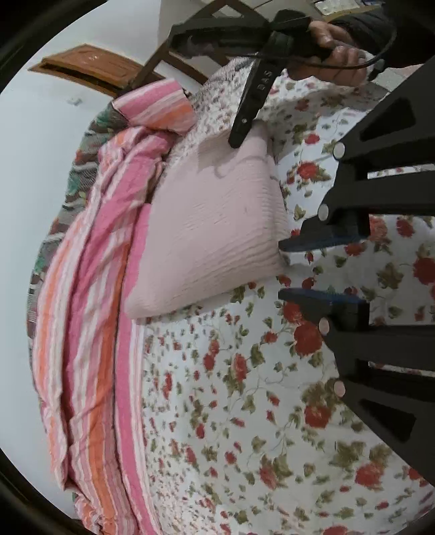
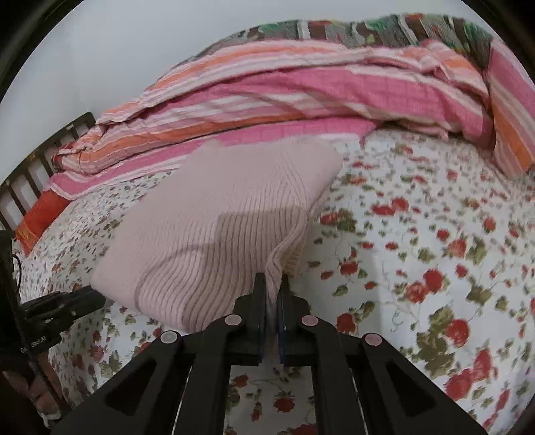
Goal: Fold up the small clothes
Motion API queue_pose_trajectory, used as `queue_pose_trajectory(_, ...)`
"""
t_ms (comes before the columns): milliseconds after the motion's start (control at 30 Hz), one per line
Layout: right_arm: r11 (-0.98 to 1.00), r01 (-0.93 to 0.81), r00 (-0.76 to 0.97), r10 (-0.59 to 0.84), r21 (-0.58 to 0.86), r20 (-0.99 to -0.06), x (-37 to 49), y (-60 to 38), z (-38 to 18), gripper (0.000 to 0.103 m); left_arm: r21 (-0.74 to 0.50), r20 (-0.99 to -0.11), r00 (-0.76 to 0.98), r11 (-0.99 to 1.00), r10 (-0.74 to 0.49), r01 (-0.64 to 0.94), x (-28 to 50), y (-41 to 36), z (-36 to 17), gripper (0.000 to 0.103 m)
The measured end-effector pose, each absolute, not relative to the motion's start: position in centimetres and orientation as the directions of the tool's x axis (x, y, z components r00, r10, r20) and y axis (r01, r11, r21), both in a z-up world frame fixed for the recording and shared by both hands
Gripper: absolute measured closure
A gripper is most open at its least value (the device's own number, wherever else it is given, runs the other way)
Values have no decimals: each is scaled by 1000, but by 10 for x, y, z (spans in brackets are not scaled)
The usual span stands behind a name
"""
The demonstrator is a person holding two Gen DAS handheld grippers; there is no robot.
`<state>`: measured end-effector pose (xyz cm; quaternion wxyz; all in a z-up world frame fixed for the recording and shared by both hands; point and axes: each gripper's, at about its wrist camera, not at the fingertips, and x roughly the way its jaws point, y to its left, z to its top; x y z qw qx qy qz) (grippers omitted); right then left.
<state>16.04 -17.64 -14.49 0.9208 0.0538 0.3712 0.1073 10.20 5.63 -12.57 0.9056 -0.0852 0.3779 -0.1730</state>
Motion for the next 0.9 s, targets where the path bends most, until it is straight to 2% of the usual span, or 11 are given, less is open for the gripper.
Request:
queue_pose_trajectory(67, 967, -180, 719, 256, 183, -646, 161, -178, -136, 92, -278, -629, 680, 926, -377, 256, 101, 59, -116, 57)
queue_pose_trajectory(100, 968, -180, 730, 252, 177, -635, 162, -178, -133, 88, -273, -623, 688, 928, -372, 255, 103, 58, -113, 53)
queue_pose_trajectory(267, 966, -150, 765, 249, 211, -594, 184, -182, -121, 86, -241, -637, 692, 941, -339, 239, 130, 44, -104, 53)
queue_pose_trajectory(367, 979, -120, 768, 198, 167, -610, 200, -177, -123, 81, -226, -657, 685, 949, -316, 221, 150, 35, -104, 53)
queue_pose_trajectory(467, 983, -100, 749, 178, 156, -638, 214, -179, -137, 82, -232, -674, 673, 952, -306, 201, 164, 31, -107, 53)
queue_pose_trajectory(567, 985, -99, 762, 165, 140, -626, 210, -181, -146, 88, -253, -678, 663, 947, -319, 196, 173, 31, -111, 52)
queue_pose_trajectory(667, 991, -102, 769, 135, 89, -625, 208, -176, -148, 89, -263, -678, 658, 944, -328, 199, 176, 30, -115, 51)
queue_pose_trajectory(900, 983, -102, 754, 176, 151, -633, 211, -185, -151, 89, -271, -675, 660, 943, -330, 193, 175, 29, -120, 50)
